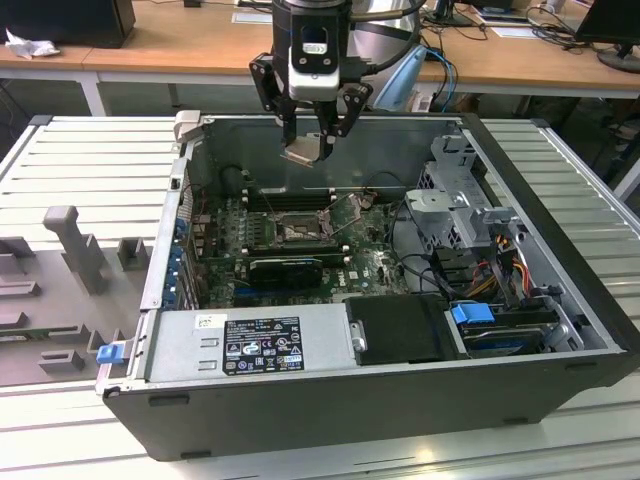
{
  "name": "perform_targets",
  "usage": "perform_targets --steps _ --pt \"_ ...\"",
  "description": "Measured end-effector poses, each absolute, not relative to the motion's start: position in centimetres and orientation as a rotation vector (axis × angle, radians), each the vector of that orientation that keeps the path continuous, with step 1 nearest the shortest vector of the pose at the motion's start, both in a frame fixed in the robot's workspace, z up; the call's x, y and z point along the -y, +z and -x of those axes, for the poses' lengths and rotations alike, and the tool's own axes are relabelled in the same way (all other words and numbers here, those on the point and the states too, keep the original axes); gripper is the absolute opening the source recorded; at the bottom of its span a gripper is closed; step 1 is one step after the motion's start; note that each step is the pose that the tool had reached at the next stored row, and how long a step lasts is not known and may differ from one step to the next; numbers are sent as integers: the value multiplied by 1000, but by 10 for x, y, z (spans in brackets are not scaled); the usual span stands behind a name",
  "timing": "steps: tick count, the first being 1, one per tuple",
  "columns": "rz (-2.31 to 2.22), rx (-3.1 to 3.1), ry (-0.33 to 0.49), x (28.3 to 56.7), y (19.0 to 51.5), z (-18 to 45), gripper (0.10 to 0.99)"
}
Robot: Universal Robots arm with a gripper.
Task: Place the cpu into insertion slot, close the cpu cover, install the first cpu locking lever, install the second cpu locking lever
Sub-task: 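Place the cpu into insertion slot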
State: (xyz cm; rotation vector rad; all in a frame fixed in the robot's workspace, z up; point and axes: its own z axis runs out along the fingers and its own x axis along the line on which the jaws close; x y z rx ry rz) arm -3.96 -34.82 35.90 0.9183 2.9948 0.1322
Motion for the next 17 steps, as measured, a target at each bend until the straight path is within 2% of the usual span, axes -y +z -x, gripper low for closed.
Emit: perform_targets --steps 17 --pt "-1180 -2893 131 348 356 40 529"
